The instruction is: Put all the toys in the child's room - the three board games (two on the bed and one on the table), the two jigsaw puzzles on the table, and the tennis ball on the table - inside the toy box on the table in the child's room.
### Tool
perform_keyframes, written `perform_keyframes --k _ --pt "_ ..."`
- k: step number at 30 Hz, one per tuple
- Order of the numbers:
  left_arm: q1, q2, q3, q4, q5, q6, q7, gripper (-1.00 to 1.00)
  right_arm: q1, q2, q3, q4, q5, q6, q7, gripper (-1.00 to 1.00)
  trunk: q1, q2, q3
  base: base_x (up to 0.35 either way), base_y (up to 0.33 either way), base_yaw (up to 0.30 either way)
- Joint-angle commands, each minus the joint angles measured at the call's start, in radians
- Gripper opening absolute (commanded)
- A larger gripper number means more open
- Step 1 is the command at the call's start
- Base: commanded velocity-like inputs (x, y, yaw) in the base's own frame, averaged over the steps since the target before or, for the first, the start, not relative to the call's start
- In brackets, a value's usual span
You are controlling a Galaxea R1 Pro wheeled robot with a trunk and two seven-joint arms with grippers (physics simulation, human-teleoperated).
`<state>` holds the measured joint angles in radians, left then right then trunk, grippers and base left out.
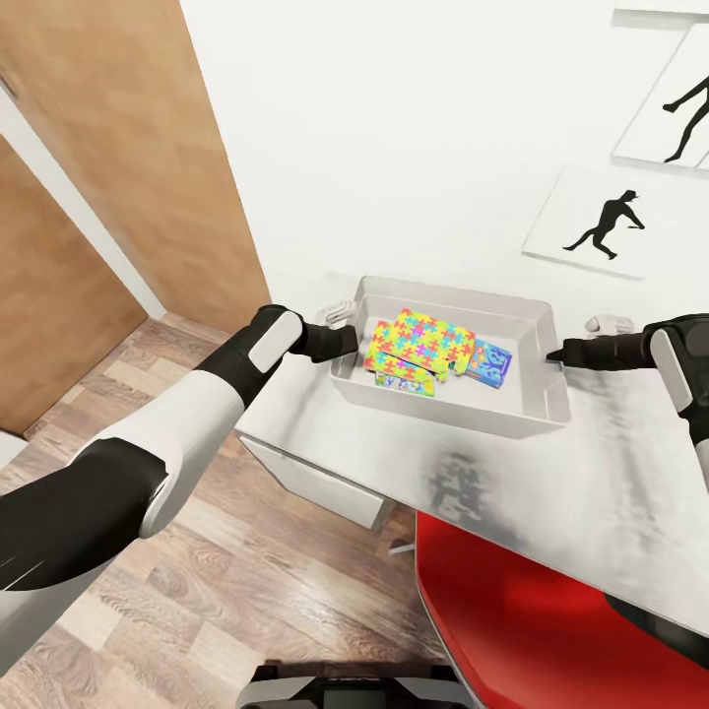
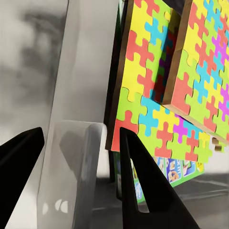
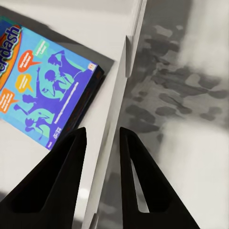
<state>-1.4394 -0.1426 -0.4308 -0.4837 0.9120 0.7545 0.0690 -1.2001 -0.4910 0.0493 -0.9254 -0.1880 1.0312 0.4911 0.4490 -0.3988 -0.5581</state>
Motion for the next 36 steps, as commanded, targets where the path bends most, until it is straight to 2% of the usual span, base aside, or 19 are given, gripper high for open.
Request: perform_keyframes --k 1,36 --pt "0.005 0.0 -0.007 0.008 0.013 0.001 0.008 -1.0 -0.001 0.011 0.001 -0.001 -0.06 0.016 0.001 -1.0 0.001 -0.001 -0.002 0.0 0.0 0.0" --pt "0.007 0.003 -0.006 0.008 0.013 0.002 0.009 -1.0 -0.009 0.009 -0.003 -0.001 -0.071 0.016 0.002 -1.0 0.001 -0.001 -0.002 0.0 0.0 0.011"
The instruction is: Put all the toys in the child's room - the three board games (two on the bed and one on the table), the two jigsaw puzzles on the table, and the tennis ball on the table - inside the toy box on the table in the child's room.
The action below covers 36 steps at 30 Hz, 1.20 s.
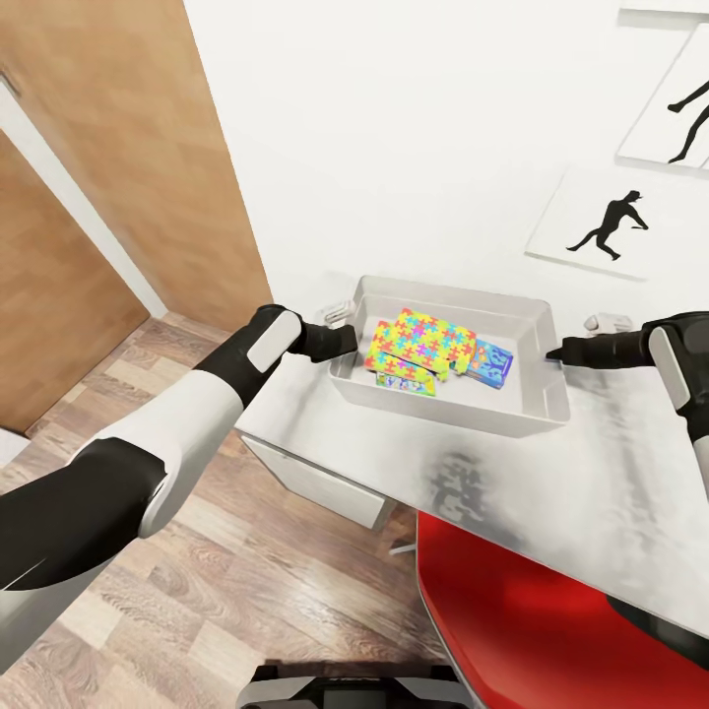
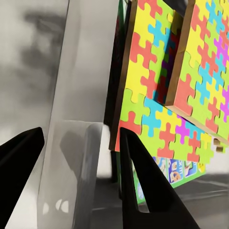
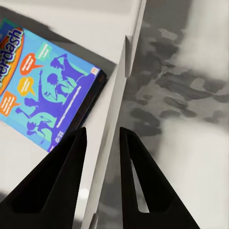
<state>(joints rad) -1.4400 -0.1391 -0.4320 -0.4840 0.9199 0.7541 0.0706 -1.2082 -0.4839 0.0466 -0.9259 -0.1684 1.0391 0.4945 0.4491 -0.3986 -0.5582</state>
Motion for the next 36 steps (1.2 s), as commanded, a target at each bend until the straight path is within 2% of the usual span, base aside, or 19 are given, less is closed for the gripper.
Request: perform_keyframes --k 1,5,6,7,23,36 --pt "0.007 0.0 -0.005 0.008 0.005 0.002 0.008 -1.0 -0.001 0.002 -0.001 -0.001 -0.091 0.008 -0.001 -1.0 0.001 -0.001 -0.002 0.0 0.0 0.018" --pt "0.007 0.0 -0.005 0.008 0.004 0.002 0.008 -1.0 0.001 0.002 -0.003 -0.001 -0.093 0.008 -0.001 -1.0 0.001 -0.001 -0.002 0.0 0.0 0.01" --pt "0.007 0.001 -0.005 0.008 0.004 0.002 0.009 -1.0 0.001 0.002 -0.003 -0.001 -0.093 0.008 -0.001 1.0 0.001 -0.001 -0.002 0.0 0.0 0.006" --pt "0.007 0.0 -0.005 0.008 0.004 0.002 0.009 1.0 0.002 0.002 -0.003 -0.003 -0.092 0.008 -0.001 1.0 0.001 -0.001 -0.002 0.0 0.0 0.004" --pt "0.006 0.004 -0.002 0.0 0.004 0.003 0.003 1.0 0.001 -0.004 -0.005 -0.013 -0.093 0.008 -0.001 1.0 0.001 -0.001 -0.002 0.0 0.0 0.0" --pt "0.007 0.013 0.004 -0.057 0.004 0.014 0.004 1.0 0.004 -0.013 -0.008 -0.106 -0.091 0.008 -0.001 1.0 0.001 -0.001 -0.002 0.0 0.0 0.0"
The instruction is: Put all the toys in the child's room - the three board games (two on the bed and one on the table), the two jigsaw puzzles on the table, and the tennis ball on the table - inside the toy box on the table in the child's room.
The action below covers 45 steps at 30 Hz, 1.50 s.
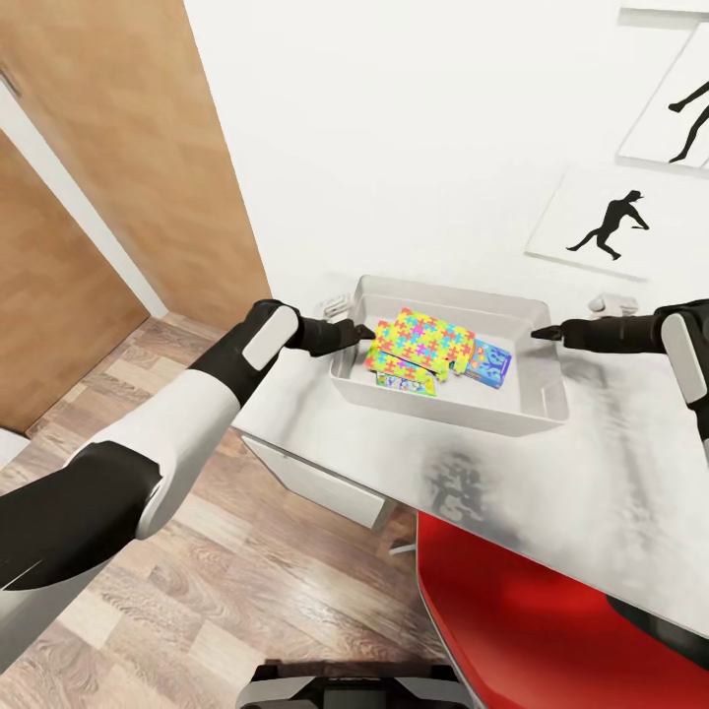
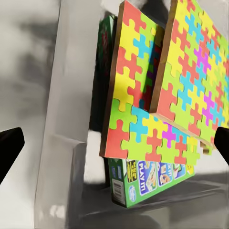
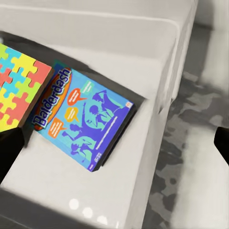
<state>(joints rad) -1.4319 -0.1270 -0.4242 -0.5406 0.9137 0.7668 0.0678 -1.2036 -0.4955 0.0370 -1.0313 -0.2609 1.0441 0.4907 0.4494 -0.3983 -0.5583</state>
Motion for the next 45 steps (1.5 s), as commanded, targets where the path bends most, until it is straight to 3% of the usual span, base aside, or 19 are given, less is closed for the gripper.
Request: perform_keyframes --k 1,8,11,14,16,17,21,23,24,28,36,45 --pt "-0.001 0.001 -0.004 -0.008 0.01 0.002 0.007 1.0 -0.001 -0.002 0.002 -0.006 0.001 0.003 0.003 1.0 0.001 -0.002 -0.002 0.0 0.0 0.0" --pt "0.008 0.005 -0.004 -0.07 0.01 0.008 0.011 1.0 0.001 -0.004 0.002 -0.029 -0.004 0.003 0.004 1.0 0.001 -0.002 -0.002 0.0 0.0 0.0" --pt "0.023 0.011 -0.001 -0.142 0.009 0.022 0.015 1.0 0.007 -0.008 0.001 -0.071 -0.015 0.003 0.007 1.0 0.001 -0.002 -0.002 0.0 0.0 0.0" --pt "0.043 0.02 0.0 -0.234 0.012 0.038 0.021 1.0 0.039 -0.032 -0.008 -0.159 -0.037 0.003 0.008 1.0 0.001 -0.002 -0.002 0.0 0.0 0.0" --pt "0.06 0.024 0.001 -0.303 0.015 0.046 0.028 1.0 0.072 -0.055 -0.028 -0.234 -0.063 0.003 0.009 1.0 0.001 -0.002 -0.002 0.0 0.0 0.0" --pt "0.08 0.026 0.002 -0.377 0.017 0.054 0.041 1.0 0.11 -0.071 -0.06 -0.31 -0.095 0.003 0.009 1.0 0.001 -0.002 -0.002 0.0 0.0 0.0" --pt "0.107 0.027 0.008 -0.484 0.023 0.064 0.077 1.0 0.168 -0.086 -0.117 -0.401 -0.137 0.003 0.008 1.0 0.001 -0.002 -0.002 0.0 0.0 0.0" --pt "0.123 0.027 0.017 -0.55 0.036 0.072 0.108 1.0 0.198 -0.091 -0.158 -0.438 -0.155 0.003 0.008 1.0 0.001 -0.002 -0.002 0.0 0.0 0.0" --pt "0.123 0.027 0.017 -0.55 0.036 0.072 0.108 1.0 0.198 -0.091 -0.158 -0.438 -0.155 0.003 0.008 1.0 0.001 -0.002 -0.002 0.0 0.0 0.0" --pt "0.161 0.029 0.044 -0.65 0.097 0.086 0.167 1.0 0.23 -0.097 -0.213 -0.483 -0.189 0.003 0.009 1.0 0.001 -0.002 -0.002 0.0 0.0 0.0" --pt "0.197 0.03 0.073 -0.759 0.178 0.098 0.256 1.0 0.257 -0.102 -0.245 -0.51 -0.246 0.003 0.008 1.0 0.001 -0.002 -0.001 0.0 0.0 0.0" --pt "0.203 0.029 0.079 -0.797 0.197 0.102 0.292 1.0 0.266 -0.104 -0.253 -0.515 -0.264 0.003 0.008 1.0 0.001 -0.002 0.0 0.0 0.0 0.0"
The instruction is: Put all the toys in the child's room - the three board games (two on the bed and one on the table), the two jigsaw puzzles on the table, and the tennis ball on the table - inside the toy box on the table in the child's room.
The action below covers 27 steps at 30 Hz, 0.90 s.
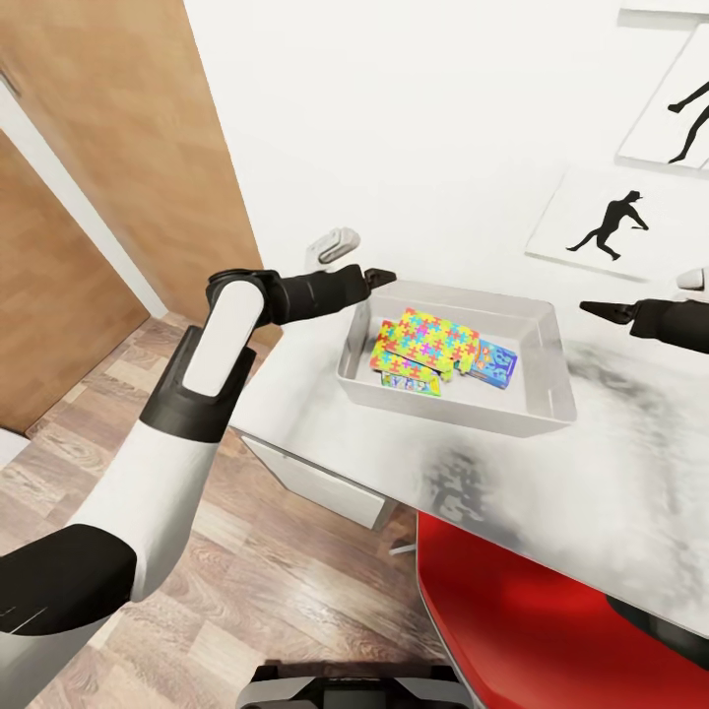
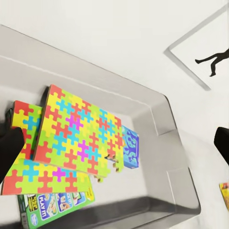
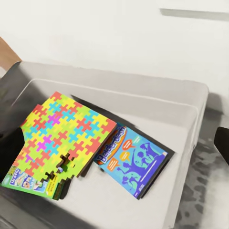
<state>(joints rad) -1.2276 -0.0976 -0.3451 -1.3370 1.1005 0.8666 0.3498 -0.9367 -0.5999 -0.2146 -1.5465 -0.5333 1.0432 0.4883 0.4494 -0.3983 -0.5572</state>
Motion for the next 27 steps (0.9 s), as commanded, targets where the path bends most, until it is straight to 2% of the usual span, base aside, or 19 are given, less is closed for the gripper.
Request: perform_keyframes --k 1,13,27 --pt "0.0 -0.001 0.001 -0.006 0.012 0.003 0.016 1.0 0.003 -0.003 -0.006 -0.001 0.0 0.004 0.011 1.0 0.001 -0.002 -0.001 0.0 0.0 0.0" --pt "0.0 -0.001 0.003 -0.008 0.013 0.003 0.021 1.0 0.007 -0.004 -0.009 -0.001 -0.012 0.004 0.01 1.0 0.001 -0.002 -0.001 0.0 0.0 -0.019" --pt "0.0 -0.001 0.003 -0.002 0.013 0.003 0.021 1.0 0.007 -0.003 -0.009 -0.001 -0.013 0.004 0.011 1.0 0.001 -0.002 -0.001 0.0 0.0 -0.216"
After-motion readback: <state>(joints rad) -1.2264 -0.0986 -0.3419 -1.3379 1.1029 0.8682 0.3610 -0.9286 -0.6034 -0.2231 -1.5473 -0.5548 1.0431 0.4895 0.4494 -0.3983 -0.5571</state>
